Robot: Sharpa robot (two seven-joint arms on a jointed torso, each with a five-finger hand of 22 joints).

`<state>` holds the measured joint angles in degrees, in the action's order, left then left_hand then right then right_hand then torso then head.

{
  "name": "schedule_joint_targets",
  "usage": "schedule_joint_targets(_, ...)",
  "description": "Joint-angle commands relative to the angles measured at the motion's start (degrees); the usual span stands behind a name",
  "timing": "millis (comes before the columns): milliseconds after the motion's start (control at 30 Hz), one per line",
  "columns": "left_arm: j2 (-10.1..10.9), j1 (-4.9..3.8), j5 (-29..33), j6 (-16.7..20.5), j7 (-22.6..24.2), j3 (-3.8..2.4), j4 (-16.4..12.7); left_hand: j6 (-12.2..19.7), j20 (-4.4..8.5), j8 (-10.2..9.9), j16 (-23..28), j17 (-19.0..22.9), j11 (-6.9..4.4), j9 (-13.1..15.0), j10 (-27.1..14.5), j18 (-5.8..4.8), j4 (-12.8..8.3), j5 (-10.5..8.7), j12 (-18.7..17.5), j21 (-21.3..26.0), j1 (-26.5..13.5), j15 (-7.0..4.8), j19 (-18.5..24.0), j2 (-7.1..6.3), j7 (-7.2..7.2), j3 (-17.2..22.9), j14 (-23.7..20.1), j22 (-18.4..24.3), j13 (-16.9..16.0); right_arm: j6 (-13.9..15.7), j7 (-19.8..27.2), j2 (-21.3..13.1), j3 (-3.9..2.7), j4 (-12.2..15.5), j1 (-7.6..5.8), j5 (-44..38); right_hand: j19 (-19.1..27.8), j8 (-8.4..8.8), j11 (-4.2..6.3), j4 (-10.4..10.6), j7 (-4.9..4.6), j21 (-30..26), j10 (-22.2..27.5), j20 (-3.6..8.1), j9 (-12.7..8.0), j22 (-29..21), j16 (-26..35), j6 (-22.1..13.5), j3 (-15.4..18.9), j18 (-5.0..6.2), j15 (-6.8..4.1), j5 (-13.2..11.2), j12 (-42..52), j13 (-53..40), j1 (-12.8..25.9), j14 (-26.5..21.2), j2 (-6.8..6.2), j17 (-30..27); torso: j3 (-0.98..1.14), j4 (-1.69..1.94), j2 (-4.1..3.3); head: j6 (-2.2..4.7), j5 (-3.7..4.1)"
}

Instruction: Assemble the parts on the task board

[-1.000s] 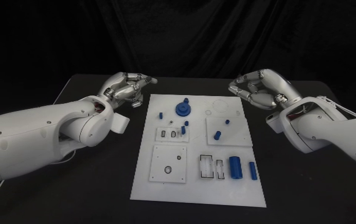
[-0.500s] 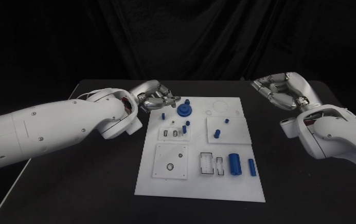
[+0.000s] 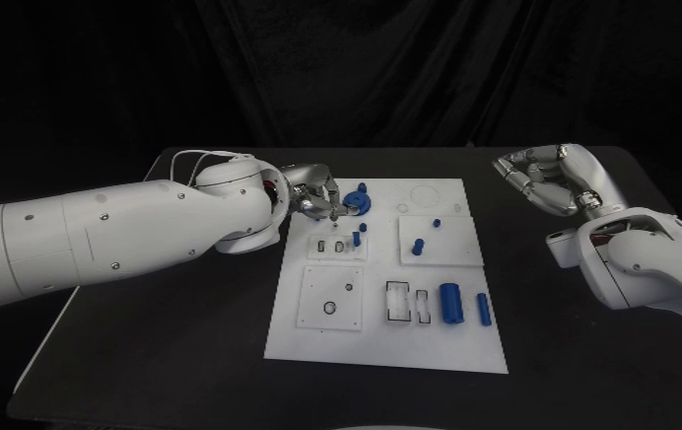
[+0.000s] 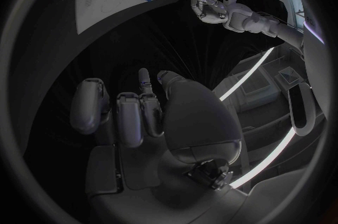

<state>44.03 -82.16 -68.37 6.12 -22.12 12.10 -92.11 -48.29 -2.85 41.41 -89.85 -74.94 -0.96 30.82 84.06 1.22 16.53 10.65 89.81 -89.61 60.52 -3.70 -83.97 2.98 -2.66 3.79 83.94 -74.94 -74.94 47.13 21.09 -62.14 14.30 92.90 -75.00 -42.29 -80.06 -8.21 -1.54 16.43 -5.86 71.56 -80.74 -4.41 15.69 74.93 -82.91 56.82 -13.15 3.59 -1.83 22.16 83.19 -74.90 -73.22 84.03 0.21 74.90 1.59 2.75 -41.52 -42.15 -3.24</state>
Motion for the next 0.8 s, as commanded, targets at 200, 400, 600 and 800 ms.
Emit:
schedule_joint_targets(200,-3.6,-0.18,-4.6,-6.7,-8.4,-0.06,1.0,-0.8,0.99,1.7,-0.2,-15.1,-1.16,5.1,5.9,-1.07,0.1,-0.98,0.2,-0.2,-1.7,-1.05,-5.6,0.32,0.88,-2.8,6.1,-14.4,-15.1,1.3,-0.9,-0.6,-0.05,0.3,0.32,-2.2,-0.8,-0.33,0.15,-0.1,0.03,0.4,0.3,0.46,-0.2,7.7,-0.2,0.3,-1.2,0.79,-0.54,2.2,-0.6,-5.2,-0.9,3.1,-1.07,6.8,0.55,-0.39,0.3,-0.78,-0.71)
schedule_joint_targets(400,-6.2,-0.15,-4.8,-7.5,-8.5,-0.04,2.6,-1.1,1.26,1.1,-0.2,-15.1,-1.42,5.9,5.9,-1.03,0.0,-0.61,0.2,-0.2,-1.6,-1.32,-5.5,0.64,1.08,-3.3,6.1,-14.2,-15.1,0.8,-1.7,-0.6,-0.05,0.2,0.35,-2.7,-1.1,-0.4,0.18,-0.1,0.04,0.6,0.3,0.52,-0.2,7.8,-0.2,0.3,-1.4,0.72,-0.59,2.1,-0.6,-5.0,-1.1,3.2,-1.32,6.8,0.41,-0.13,0.24,-0.95,-0.28)
schedule_joint_targets(600,-8.5,-0.03,-4.8,-7.4,-7.9,-0.04,4.2,-1.4,1.46,0.2,-0.2,-15.1,-1.54,6.9,5.9,-1.03,-0.3,0.84,0.2,-0.2,-0.8,-1.47,-5.5,1.07,1.2,-3.6,6.1,-14.3,-15.1,0.3,-2.0,-0.3,-0.05,0.1,0.38,-2.8,-1.1,-0.4,0.17,0.1,0.0,0.6,0.3,0.55,-0.2,7.8,-0.2,0.3,-1.5,0.72,-0.61,1.9,-0.6,-5.0,-1.0,3.2,-1.19,6.8,0.19,0.15,0.13,-1.15,0.25)
schedule_joint_targets(800,-9.4,0.12,-4.8,-7.5,-7.9,-0.03,5.0,-3.4,1.72,-0.5,-0.2,-15.1,-1.9,7.6,5.9,-1.11,-0.3,0.92,0.2,-0.3,0.0,-1.76,-5.7,1.26,1.65,-3.9,6.1,-14.6,-15.1,0.1,-2.1,-0.3,-0.05,0.2,0.41,-2.9,-1.2,-0.4,0.14,0.2,-0.03,0.6,0.3,0.56,-0.2,7.8,-0.2,0.3,-1.5,0.72,-0.6,1.8,-0.7,-4.9,-0.7,3.2,-1.11,6.7,0.22,0.0,0.15,-1.82,0.31)
